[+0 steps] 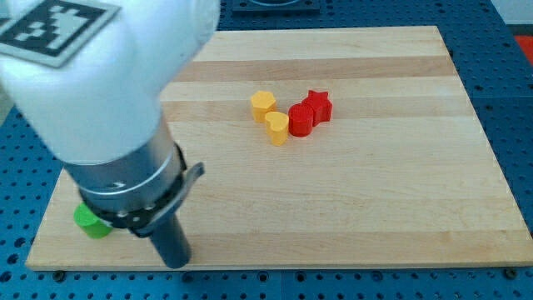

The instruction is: Push green circle into blue blocks

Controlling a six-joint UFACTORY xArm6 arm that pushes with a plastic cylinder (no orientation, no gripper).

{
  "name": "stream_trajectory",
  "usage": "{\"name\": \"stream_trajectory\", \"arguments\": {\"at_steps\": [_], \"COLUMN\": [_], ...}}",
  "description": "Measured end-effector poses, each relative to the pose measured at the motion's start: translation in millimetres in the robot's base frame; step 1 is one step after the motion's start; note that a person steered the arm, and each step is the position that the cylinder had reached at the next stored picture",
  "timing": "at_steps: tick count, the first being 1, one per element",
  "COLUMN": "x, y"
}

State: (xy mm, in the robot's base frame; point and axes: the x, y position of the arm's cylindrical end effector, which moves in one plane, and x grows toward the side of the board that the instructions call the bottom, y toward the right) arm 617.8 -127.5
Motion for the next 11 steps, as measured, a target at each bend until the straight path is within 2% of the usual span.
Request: {"name": "stream_trajectory", "arguments": {"at_steps": [3, 4, 6, 8, 11], "x": [-0.5, -5.8, -27.0, -51.3, -35.9], "y": [-143.7, -146.2, -95.1, -80.3, -77.7]}}
